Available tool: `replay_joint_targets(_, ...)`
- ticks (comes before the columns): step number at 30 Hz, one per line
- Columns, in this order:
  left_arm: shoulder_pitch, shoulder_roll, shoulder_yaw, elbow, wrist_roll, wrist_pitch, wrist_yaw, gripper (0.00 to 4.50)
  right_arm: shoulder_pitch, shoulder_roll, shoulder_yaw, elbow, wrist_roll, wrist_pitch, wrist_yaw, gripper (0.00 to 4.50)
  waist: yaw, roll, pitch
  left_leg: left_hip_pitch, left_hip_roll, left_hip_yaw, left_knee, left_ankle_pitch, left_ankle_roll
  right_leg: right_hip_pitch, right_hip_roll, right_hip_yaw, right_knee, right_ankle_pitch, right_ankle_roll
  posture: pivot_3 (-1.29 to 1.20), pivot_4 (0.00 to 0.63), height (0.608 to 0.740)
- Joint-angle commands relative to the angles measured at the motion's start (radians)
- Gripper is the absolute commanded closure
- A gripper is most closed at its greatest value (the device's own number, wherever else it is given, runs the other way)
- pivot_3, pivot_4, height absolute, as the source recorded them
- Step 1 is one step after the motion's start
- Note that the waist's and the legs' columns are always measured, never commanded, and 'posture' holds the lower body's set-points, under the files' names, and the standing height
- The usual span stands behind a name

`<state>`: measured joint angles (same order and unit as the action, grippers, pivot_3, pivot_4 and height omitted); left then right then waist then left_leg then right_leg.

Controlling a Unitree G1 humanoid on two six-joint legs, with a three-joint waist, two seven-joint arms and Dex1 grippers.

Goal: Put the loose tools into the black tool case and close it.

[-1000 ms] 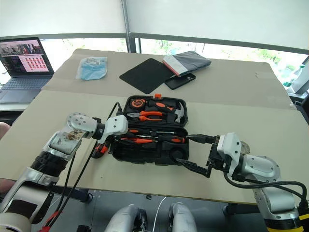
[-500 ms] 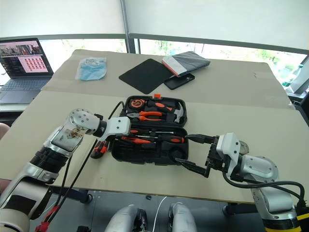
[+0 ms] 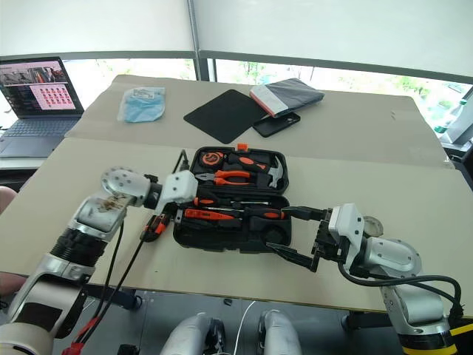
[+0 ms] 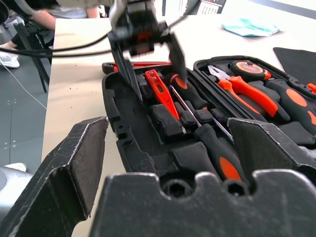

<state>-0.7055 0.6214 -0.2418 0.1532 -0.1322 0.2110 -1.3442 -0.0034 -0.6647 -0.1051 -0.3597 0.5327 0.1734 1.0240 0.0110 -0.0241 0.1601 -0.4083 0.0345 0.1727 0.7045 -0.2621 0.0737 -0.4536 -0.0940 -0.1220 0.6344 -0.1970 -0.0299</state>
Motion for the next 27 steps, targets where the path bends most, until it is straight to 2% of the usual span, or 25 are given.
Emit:
replay_joint_targets(1,0.0,0.009,0.076,-0.039,-0.068,0.013,0.018,0.99,-0.008,0.005,-0.011,-0.003,0.006,-0.016,0.003,0.0,-0.001,0.0,0.0,0.0,0.0,0.0,0.0,0.0,0.0,0.0,0.0,0.0,0.0,0.0,0.0,0.0,0.15,0.74)
replay_joint_targets(2,0.012,0.0,0.081,-0.024,-0.067,-0.009,0.027,0.99,-0.011,0.008,-0.007,0.0,0.005,-0.016,0.001,0.0,-0.001,0.0,0.0,0.001,0.0,0.0,0.0,0.0,0.0,0.0,0.0,0.0,0.0,0.0,0.0,0.0,0.15,0.74)
replay_joint_targets(5,0.05,-0.045,0.092,0.027,-0.083,-0.04,0.051,1.72,-0.025,0.019,0.004,0.003,0.005,-0.017,-0.004,0.0,0.0,0.0,0.0,0.002,0.0,0.0,0.0,0.0,0.0,0.001,0.0,0.0,0.0,0.0,0.0,0.0,0.15,0.74)
replay_joint_targets(7,0.063,-0.053,0.08,0.059,-0.055,-0.111,0.052,2.48,-0.032,0.023,0.005,0.003,0.005,-0.016,-0.007,0.0,0.0,0.0,0.0,0.002,0.0,0.0,0.0,0.0,0.0,0.002,0.0,0.0,0.0,0.0,0.0,0.0,0.15,0.74)
replay_joint_targets(9,0.083,-0.052,0.059,0.059,-0.049,-0.079,0.048,3.28,-0.033,0.024,0.002,0.004,0.004,-0.018,-0.004,0.0,0.0,0.0,0.0,0.001,0.0,0.0,0.0,0.0,0.0,0.001,0.0,0.0,0.0,0.0,0.0,0.0,0.15,0.74)
replay_joint_targets(10,0.091,-0.045,0.04,0.057,-0.032,-0.076,0.045,3.52,-0.033,0.024,0.001,0.004,0.003,-0.019,-0.003,0.0,0.0,0.0,0.0,0.001,0.0,0.0,0.0,0.0,0.0,0.001,0.0,0.0,0.0,0.0,0.0,0.0,0.15,0.74)
replay_joint_targets(11,0.096,-0.045,0.029,0.056,-0.014,-0.071,0.06,3.95,-0.033,0.024,0.001,0.005,0.003,-0.02,-0.002,0.0,0.0,0.0,0.0,0.001,0.0,0.0,0.0,0.0,0.0,0.001,0.0,0.0,0.0,0.0,0.0,0.0,0.15,0.74)
replay_joint_targets(13,0.098,-0.054,0.024,0.064,0.012,-0.056,0.106,4.42,-0.033,0.024,0.0,0.005,0.003,-0.021,0.0,0.0,0.0,0.0,0.0,0.001,0.0,0.0,0.0,0.0,0.0,0.001,0.0,0.0,0.0,0.0,0.0,0.0,0.15,0.74)
replay_joint_targets(27,0.19,-0.049,-0.035,0.06,0.072,-0.103,0.146,4.42,-0.036,0.023,-0.006,0.014,0.0,-0.024,0.004,0.0,-0.001,0.001,-0.001,0.005,0.0,0.0,0.0,0.0,0.0,0.005,-0.003,0.0,0.0,0.0,0.0,0.0,0.15,0.74)
